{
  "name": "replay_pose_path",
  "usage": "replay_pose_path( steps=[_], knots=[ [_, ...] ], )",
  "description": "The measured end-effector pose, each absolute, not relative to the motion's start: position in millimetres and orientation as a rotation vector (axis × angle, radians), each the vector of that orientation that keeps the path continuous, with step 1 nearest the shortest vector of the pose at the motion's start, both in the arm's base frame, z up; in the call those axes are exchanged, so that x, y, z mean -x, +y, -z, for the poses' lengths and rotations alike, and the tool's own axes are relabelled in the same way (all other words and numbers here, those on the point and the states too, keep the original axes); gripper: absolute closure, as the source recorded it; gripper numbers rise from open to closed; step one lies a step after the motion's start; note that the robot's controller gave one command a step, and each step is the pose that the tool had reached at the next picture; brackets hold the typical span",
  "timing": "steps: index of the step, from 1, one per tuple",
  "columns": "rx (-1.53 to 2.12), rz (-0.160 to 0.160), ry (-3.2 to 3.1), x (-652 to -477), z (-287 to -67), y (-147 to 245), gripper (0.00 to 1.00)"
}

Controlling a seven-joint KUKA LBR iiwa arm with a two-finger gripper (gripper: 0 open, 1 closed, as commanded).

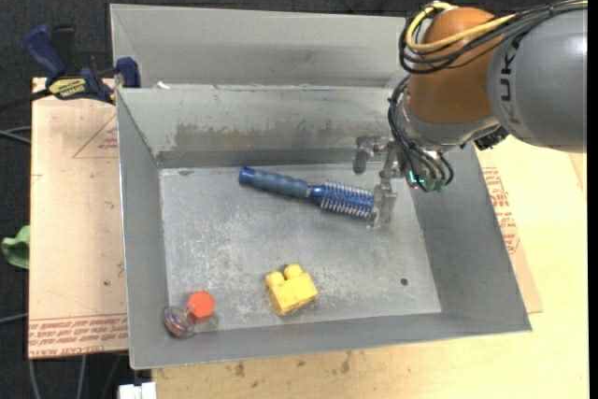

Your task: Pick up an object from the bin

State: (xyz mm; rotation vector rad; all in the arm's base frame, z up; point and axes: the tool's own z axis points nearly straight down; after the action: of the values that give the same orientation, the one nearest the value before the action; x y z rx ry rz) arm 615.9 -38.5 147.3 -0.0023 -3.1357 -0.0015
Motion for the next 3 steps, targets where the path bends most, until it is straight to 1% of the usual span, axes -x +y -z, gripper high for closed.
replay_pose_path(
  steps=[1,2,3],
  knots=[
    [-0.245,0.003,-3.132,-625.7,-67,-1,0.0],
    [-0.243,0.002,-3.133,-626.0,-69,-2,1.0],
    [-0.324,-0.001,-3.135,-619.3,-224,1,1.0]
  ],
)
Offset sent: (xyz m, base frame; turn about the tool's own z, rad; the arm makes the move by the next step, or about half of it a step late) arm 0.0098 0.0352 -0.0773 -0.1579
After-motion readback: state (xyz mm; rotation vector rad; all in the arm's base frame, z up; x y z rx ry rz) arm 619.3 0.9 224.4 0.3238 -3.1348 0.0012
